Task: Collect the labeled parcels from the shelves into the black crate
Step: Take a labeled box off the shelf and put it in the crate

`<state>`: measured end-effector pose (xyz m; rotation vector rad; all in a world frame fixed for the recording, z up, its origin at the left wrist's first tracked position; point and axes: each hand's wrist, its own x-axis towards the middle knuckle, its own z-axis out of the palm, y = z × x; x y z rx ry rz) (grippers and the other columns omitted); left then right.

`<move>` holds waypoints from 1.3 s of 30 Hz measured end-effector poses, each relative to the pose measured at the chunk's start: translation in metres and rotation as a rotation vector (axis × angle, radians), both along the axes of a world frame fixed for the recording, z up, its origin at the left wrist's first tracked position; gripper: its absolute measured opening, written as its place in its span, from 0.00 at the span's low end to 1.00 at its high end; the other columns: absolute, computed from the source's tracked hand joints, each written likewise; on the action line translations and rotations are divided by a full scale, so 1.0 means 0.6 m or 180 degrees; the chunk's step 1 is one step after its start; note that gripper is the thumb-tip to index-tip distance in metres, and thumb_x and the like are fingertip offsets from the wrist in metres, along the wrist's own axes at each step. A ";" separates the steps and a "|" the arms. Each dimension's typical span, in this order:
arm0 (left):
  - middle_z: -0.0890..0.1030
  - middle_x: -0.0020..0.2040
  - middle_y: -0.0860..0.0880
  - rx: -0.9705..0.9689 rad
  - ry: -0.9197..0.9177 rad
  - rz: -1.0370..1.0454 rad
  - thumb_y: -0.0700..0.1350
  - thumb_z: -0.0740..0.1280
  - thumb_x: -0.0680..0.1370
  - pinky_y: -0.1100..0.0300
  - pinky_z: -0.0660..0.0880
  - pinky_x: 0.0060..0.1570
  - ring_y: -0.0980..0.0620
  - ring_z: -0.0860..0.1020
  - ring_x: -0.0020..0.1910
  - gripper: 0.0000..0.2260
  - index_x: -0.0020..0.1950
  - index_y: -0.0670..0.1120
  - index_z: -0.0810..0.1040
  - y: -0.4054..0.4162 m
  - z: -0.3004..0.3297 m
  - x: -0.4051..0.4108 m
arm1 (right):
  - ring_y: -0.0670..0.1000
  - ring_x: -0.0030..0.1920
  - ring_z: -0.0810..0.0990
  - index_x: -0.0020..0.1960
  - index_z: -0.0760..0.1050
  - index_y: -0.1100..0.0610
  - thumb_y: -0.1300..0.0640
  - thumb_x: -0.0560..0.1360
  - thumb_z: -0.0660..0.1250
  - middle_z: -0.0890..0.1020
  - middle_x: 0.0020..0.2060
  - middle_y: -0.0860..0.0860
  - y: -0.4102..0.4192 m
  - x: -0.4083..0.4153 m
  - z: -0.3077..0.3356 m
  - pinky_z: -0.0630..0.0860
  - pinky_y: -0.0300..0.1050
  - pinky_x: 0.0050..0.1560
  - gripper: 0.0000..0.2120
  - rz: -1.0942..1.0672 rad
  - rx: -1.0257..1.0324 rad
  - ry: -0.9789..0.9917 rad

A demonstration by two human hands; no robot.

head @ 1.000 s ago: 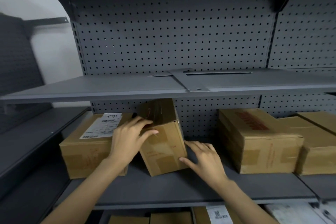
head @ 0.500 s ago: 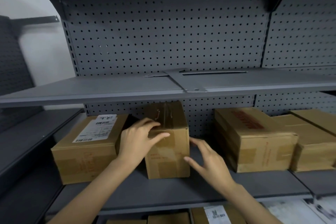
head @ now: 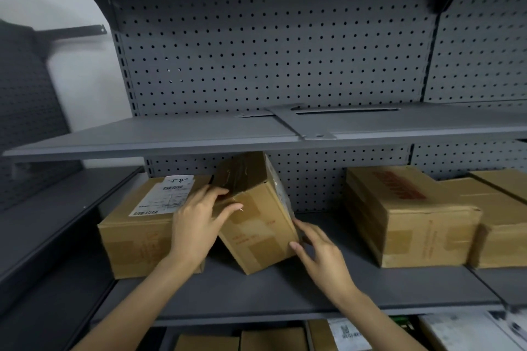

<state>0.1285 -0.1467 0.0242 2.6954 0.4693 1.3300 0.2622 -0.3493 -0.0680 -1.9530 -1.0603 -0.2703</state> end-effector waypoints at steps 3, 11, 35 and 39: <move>0.79 0.52 0.50 -0.0610 0.0003 -0.0251 0.65 0.62 0.70 0.52 0.78 0.42 0.49 0.79 0.48 0.25 0.55 0.47 0.78 -0.002 -0.022 -0.002 | 0.36 0.57 0.71 0.68 0.70 0.48 0.47 0.77 0.62 0.73 0.62 0.41 -0.019 0.010 0.021 0.63 0.20 0.54 0.20 -0.0208 0.0242 -0.0291; 0.77 0.56 0.50 -0.1006 0.0272 -0.0452 0.64 0.63 0.69 0.54 0.78 0.47 0.52 0.79 0.51 0.28 0.61 0.48 0.74 -0.017 -0.077 0.010 | 0.44 0.51 0.79 0.61 0.76 0.47 0.46 0.76 0.64 0.75 0.58 0.42 -0.074 0.036 0.060 0.77 0.39 0.49 0.15 -0.0470 -0.0003 -0.0804; 0.80 0.53 0.49 0.0746 -0.0245 -0.0591 0.62 0.66 0.70 0.56 0.80 0.42 0.49 0.78 0.55 0.23 0.52 0.44 0.81 -0.046 -0.089 -0.053 | 0.47 0.57 0.76 0.65 0.71 0.51 0.43 0.72 0.64 0.70 0.65 0.49 -0.113 -0.022 0.041 0.81 0.44 0.48 0.24 -0.0291 -0.0196 -0.1369; 0.79 0.54 0.49 0.0670 -0.0216 -0.0625 0.62 0.65 0.70 0.55 0.80 0.44 0.48 0.77 0.56 0.24 0.53 0.45 0.81 -0.046 -0.086 -0.055 | 0.49 0.58 0.76 0.66 0.69 0.49 0.43 0.72 0.64 0.69 0.66 0.48 -0.112 -0.022 0.042 0.80 0.44 0.50 0.24 -0.0270 -0.0196 -0.1319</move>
